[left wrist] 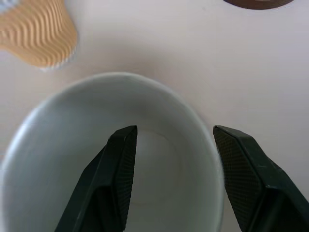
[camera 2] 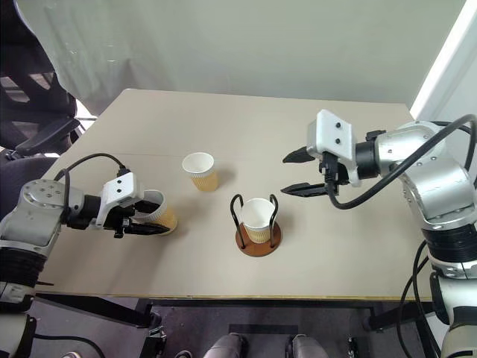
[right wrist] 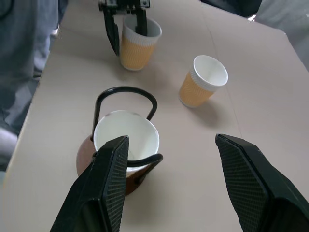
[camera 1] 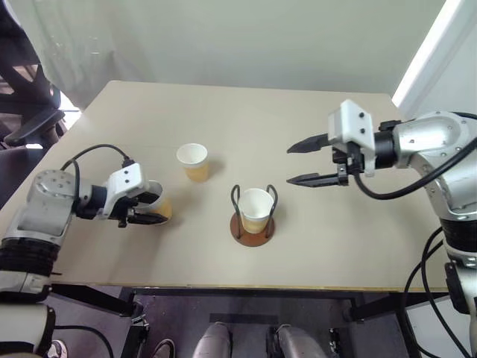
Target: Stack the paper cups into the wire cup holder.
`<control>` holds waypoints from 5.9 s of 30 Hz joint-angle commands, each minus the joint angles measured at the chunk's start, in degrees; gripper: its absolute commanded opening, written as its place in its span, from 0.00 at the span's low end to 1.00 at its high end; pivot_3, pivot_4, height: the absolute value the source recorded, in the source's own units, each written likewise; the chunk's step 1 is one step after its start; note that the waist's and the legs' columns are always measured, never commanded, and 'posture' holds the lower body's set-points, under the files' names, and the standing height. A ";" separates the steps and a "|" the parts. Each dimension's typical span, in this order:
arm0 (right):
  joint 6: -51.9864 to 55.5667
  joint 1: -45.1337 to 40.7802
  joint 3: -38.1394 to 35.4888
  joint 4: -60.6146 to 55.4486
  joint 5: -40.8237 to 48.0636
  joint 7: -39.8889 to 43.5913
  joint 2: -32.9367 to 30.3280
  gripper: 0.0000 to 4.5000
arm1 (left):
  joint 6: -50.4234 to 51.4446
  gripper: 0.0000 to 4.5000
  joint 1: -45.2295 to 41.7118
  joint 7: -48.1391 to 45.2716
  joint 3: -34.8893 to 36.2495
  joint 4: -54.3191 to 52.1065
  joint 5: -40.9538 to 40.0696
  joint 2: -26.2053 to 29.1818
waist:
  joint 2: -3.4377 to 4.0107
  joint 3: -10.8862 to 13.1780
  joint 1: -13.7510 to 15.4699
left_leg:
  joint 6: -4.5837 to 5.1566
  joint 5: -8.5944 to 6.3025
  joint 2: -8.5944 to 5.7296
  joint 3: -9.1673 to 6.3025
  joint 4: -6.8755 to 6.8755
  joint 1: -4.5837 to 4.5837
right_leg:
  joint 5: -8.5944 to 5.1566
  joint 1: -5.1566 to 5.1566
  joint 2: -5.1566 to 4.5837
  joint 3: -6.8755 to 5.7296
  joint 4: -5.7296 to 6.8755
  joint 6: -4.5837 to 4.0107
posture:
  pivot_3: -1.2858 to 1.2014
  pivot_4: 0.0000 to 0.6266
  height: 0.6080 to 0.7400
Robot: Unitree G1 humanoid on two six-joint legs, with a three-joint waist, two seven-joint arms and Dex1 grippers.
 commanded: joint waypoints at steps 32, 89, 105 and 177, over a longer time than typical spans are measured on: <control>1.36 42.26 -32.03 -22.69 29.91 -19.13 2.23 0.65 | -3.68 0.01 -52.03 -13.05 -23.18 12.59 -25.78 -14.88 | 0.02 -0.01 1.20 | 1.06 -0.26 -0.50 -0.04 1.17 -0.84 | 0.61 0.36 -0.29 0.20 -1.02 1.34 | 0.52 0.24 1.00; -7.68 76.05 -47.31 -42.57 39.92 -40.04 1.86 0.65 | -21.64 0.01 -61.60 -13.05 -69.11 17.16 -44.26 -20.68 | 0.17 0.08 2.10 | 2.08 -1.21 -1.26 0.43 2.34 -0.97 | -0.21 0.96 -1.07 0.48 -1.07 3.18 | 0.52 0.24 1.00; -7.57 74.94 -45.53 -41.70 39.03 -40.85 1.16 0.65 | -20.02 0.01 -61.89 -13.05 -67.67 16.27 -46.56 -19.72 | 0.17 0.09 2.16 | 1.94 -1.24 -1.31 0.47 2.34 -0.99 | -0.24 0.95 -1.10 0.55 -1.08 3.22 | 0.52 0.24 1.00; -5.33 65.66 -39.06 -33.62 36.66 -35.81 -4.20 0.65 | -18.99 0.80 -48.06 9.78 -21.89 53.77 1.95 -25.14 | 0.17 0.08 2.06 | 2.69 -1.66 -1.67 1.67 3.18 -0.96 | -0.55 0.93 -1.27 2.02 -1.08 4.20 | 0.52 0.24 1.00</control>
